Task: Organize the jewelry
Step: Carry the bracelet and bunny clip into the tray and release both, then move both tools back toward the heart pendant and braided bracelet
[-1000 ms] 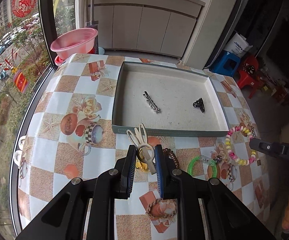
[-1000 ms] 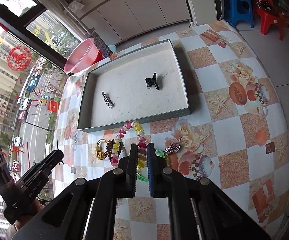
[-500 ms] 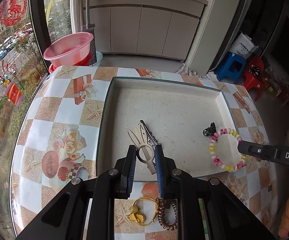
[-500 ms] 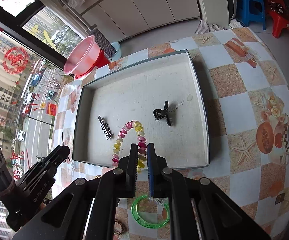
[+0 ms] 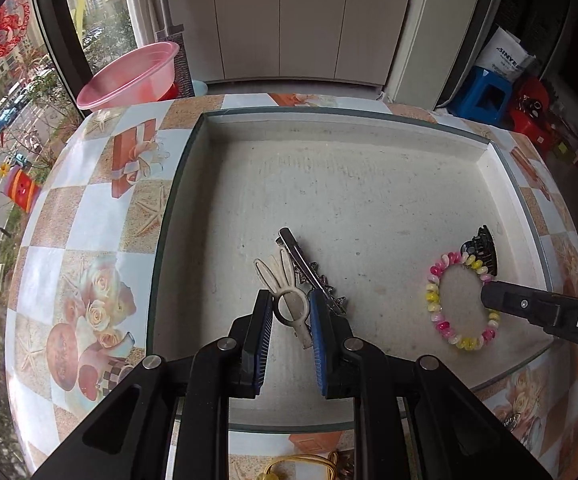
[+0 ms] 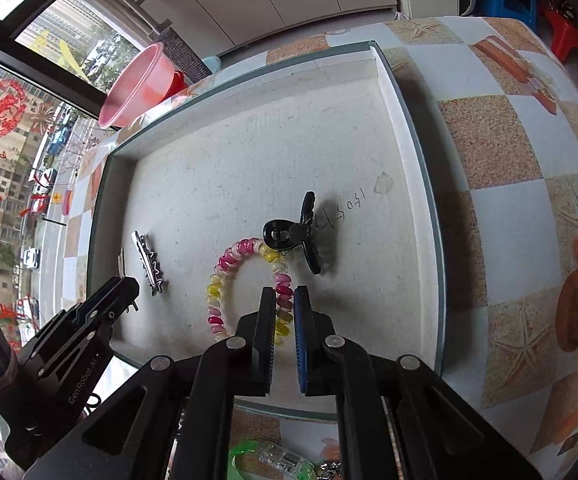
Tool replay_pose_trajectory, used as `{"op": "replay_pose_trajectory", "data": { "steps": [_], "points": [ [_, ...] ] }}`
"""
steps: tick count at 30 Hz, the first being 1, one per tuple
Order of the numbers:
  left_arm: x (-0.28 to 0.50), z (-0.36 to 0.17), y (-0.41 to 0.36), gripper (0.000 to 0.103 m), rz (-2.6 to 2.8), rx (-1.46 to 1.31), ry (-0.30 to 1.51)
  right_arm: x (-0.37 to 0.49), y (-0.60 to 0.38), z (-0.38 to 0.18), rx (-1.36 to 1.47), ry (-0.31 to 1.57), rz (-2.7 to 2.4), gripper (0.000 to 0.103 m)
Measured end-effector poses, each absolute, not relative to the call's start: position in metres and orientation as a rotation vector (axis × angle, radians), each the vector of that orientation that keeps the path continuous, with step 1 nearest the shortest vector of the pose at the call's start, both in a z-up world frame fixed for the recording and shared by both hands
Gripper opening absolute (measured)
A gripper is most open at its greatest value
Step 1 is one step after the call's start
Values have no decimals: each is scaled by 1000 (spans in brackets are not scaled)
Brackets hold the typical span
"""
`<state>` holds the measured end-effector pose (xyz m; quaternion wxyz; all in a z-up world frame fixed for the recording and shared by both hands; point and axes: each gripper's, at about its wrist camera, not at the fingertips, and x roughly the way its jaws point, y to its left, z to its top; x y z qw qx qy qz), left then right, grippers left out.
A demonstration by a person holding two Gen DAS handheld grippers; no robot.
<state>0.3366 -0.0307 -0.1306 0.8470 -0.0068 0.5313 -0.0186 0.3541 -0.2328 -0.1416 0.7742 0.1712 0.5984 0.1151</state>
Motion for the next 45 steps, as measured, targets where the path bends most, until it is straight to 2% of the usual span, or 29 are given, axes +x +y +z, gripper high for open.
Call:
{"op": "replay_pose_trajectory", "data": {
  "steps": [16, 18, 20, 24, 25, 26, 27, 37, 38, 39, 40, 45],
  "points": [
    [338, -136, -43, 32, -1, 72, 1144, 362, -236, -137, 271, 1283, 205, 12],
    [336, -133, -43, 32, 5, 74, 1136, 361, -236, -135, 277, 1279, 210, 22],
    [334, -130, -43, 32, 1, 79, 1130, 359, -236, -132, 284, 1265, 218, 49],
    [332, -122, -45, 32, -6, 84, 1118, 357, -239, -124, 310, 1240, 232, 54],
    [331, -119, -45, 32, -6, 83, 1115, 356, -240, -121, 320, 1234, 235, 62],
    [330, -116, -45, 32, -6, 81, 1111, 354, -244, -118, 332, 1228, 239, 75],
    [327, -113, -45, 32, -6, 80, 1104, 353, -245, -116, 347, 1218, 246, 82],
    [305, -95, -40, 32, -23, 61, 1097, 336, -253, -91, 403, 1159, 261, 85],
    [301, -95, -38, 38, -20, 60, 1100, 333, -254, -90, 407, 1158, 257, 86],
    [297, -94, -37, 55, -17, 58, 1103, 330, -254, -89, 404, 1159, 251, 86],
    [292, -93, -35, 103, -7, 53, 1103, 327, -254, -88, 398, 1159, 246, 86],
    [271, -83, -25, 103, 14, 39, 1088, 309, -254, -83, 370, 1142, 228, 88]
  ]
}}
